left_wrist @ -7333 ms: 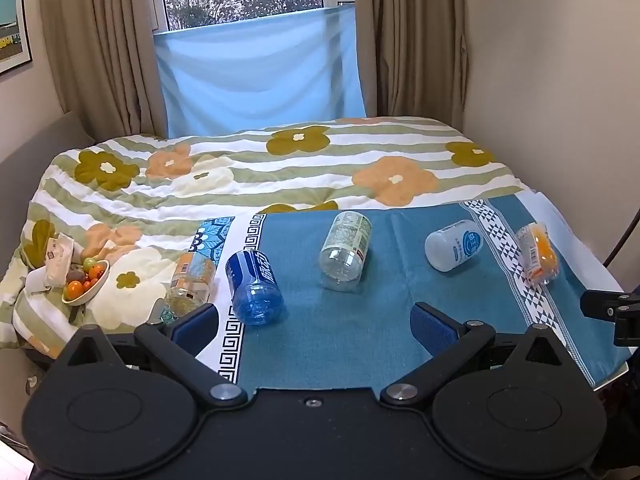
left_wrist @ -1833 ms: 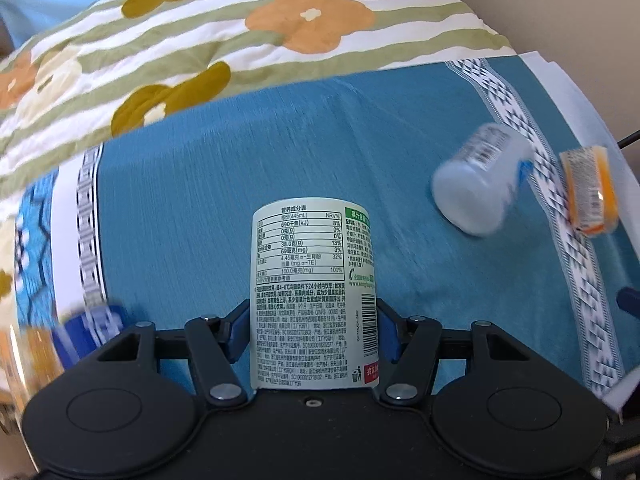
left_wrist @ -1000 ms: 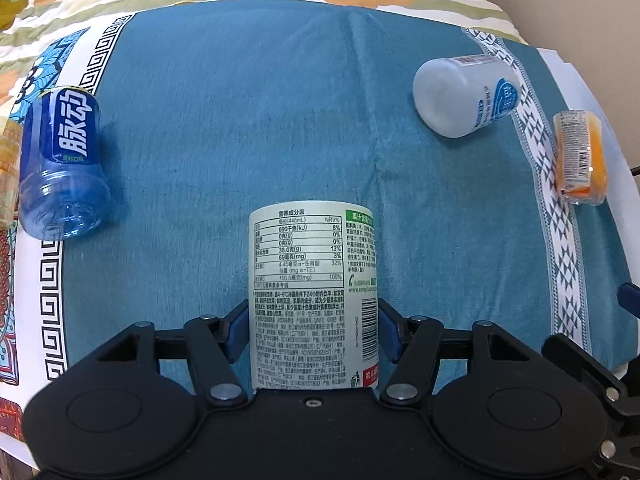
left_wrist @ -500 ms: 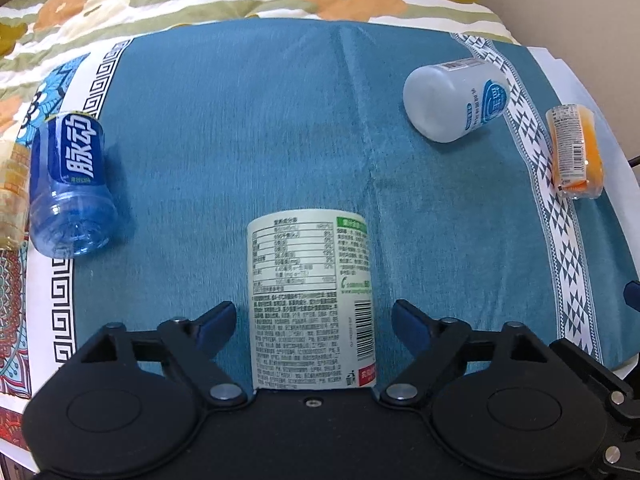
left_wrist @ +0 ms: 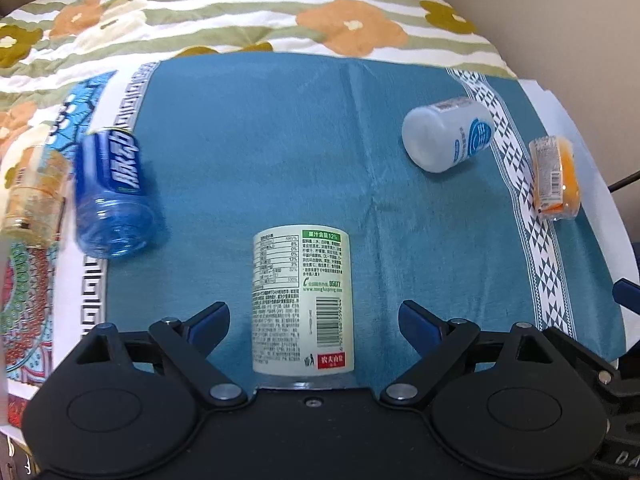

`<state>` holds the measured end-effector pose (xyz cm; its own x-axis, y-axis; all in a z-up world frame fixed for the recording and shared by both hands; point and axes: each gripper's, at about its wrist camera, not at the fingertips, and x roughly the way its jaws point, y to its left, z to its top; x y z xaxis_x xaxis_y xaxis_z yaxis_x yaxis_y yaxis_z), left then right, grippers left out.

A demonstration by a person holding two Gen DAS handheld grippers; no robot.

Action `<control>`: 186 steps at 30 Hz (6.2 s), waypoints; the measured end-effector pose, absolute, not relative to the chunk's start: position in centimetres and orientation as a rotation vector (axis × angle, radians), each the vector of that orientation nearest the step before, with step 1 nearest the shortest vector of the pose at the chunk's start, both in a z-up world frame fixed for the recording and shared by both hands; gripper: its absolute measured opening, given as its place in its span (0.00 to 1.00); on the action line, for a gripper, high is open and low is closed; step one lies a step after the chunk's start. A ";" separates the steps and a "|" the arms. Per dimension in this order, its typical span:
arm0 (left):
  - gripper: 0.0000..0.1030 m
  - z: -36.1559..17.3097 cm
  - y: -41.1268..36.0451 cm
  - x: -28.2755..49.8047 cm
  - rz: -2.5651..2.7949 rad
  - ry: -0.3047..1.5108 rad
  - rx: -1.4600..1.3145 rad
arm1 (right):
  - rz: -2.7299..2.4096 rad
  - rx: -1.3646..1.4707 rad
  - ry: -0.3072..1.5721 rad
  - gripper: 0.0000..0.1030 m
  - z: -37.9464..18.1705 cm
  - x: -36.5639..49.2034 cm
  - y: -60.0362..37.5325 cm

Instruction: Flip cup upright

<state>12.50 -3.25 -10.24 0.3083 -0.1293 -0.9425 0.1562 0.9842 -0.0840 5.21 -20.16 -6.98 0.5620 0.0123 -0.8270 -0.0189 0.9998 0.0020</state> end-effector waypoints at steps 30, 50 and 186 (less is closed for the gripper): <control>1.00 -7.9 8.9 5.3 -0.076 1.167 -0.105 | 0.205 0.363 1.344 1.00 -12.4 17.2 -11.0; 1.00 -8.9 9.9 6.4 -0.086 1.186 -0.115 | 0.191 0.482 1.374 0.73 -14.8 18.4 -11.3; 1.00 1.7 3.1 -2.5 -0.066 0.788 0.083 | -0.062 0.021 0.831 1.00 0.2 -4.0 -20.0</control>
